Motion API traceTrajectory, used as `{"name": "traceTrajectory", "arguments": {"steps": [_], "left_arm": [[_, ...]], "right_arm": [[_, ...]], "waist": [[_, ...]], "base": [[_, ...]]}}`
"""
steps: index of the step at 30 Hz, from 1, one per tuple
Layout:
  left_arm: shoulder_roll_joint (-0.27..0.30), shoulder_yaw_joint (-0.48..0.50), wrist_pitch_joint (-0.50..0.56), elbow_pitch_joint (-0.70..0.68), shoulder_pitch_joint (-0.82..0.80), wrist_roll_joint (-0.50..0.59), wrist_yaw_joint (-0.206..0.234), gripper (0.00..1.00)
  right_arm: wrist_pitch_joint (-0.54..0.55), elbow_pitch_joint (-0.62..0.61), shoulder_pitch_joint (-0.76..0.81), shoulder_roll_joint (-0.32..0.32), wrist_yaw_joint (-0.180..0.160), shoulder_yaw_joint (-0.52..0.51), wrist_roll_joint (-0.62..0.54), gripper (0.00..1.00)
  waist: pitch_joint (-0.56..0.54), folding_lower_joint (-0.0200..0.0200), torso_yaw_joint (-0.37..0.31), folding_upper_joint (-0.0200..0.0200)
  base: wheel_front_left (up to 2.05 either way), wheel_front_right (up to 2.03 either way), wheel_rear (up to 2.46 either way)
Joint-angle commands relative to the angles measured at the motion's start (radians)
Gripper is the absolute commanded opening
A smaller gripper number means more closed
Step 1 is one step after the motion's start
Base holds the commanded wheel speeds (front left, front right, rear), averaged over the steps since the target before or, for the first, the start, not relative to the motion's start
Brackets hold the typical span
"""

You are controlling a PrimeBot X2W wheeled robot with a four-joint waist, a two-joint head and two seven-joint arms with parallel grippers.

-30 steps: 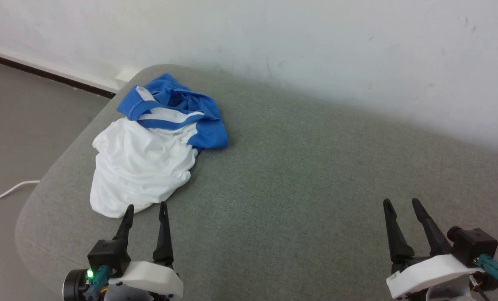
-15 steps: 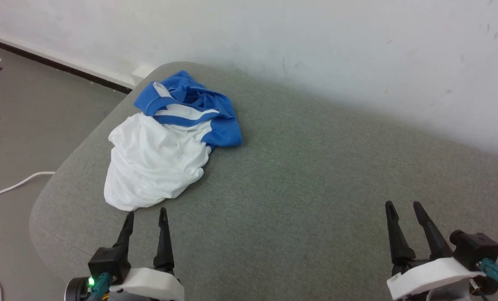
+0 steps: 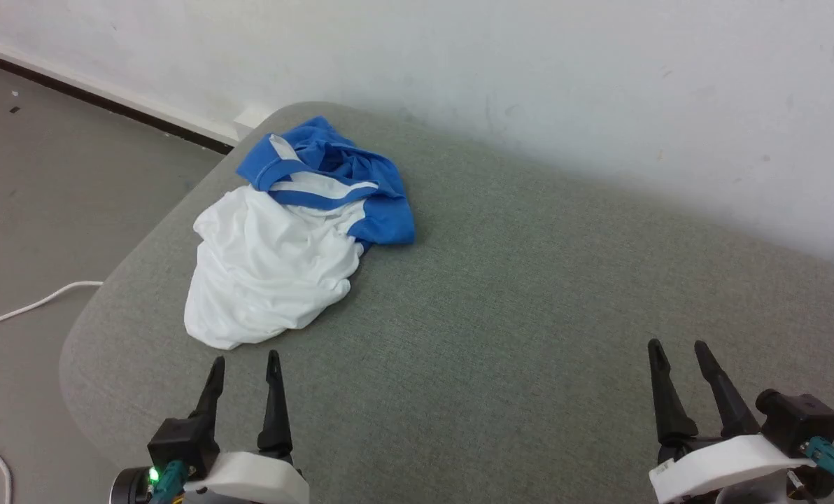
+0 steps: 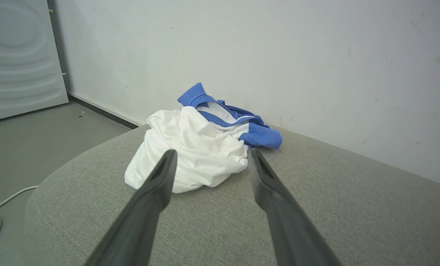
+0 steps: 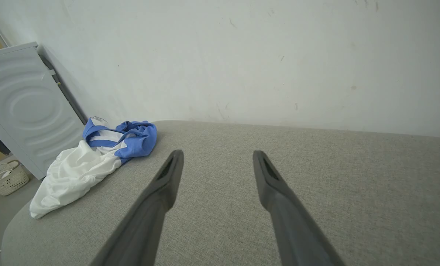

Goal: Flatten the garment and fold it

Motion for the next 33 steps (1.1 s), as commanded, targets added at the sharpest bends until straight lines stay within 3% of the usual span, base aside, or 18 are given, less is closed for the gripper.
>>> {"name": "traceTrajectory", "arguments": {"steps": [1, 5, 8, 16, 19, 27, 33], "left_arm": [[-0.004, -0.001, -0.006, 0.000, 0.011, -0.003, 0.006, 1.00], [-0.004, -0.003, -0.006, 0.003, 0.006, -0.003, 0.005, 1.00], [0.001, -0.009, -0.006, 0.031, -0.029, 0.005, -0.020, 1.00], [0.056, -0.011, 0.044, 0.217, -0.267, 0.013, -0.068, 1.00], [0.064, 0.017, 0.122, 0.304, -0.363, -0.014, -0.055, 1.00], [0.084, 0.095, 0.481, 0.529, -0.560, -0.145, -0.036, 1.00], [0.107, 0.111, 0.631, 0.599, -0.614, -0.176, -0.009, 1.00]], "right_arm": [[-0.006, -0.001, 0.010, 0.003, -0.002, -0.003, 0.003, 1.00], [-0.006, -0.003, 0.008, 0.003, -0.002, -0.006, -0.003, 1.00], [-0.006, -0.005, 0.005, 0.003, -0.002, -0.008, -0.009, 1.00], [-0.006, -0.016, -0.042, 0.003, -0.002, -0.005, -0.102, 1.00], [-0.006, -0.025, -0.065, 0.003, -0.002, -0.015, -0.125, 1.00], [-0.006, -0.035, -0.100, 0.003, -0.002, -0.027, -0.153, 1.00], [-0.006, -0.042, -0.118, 0.003, -0.002, -0.036, -0.155, 1.00]], "waist": [[0.002, 0.0000, 0.000, 0.0000], [0.005, 0.0000, 0.000, 0.0000], [0.012, 0.0000, -0.001, 0.0000], [0.080, 0.0000, -0.053, 0.0000], [0.119, 0.0000, -0.080, 0.0000], [0.219, 0.0000, -0.157, 0.0000], [0.257, 0.0000, -0.209, 0.0000]], "base": [[0.00, 0.00, 0.00], [0.00, 0.00, 0.00], [0.00, 0.00, 0.00], [0.00, 0.00, 0.00], [0.00, 0.00, 0.00], [0.00, 0.00, 0.00], [0.00, 0.00, 0.00]]}}
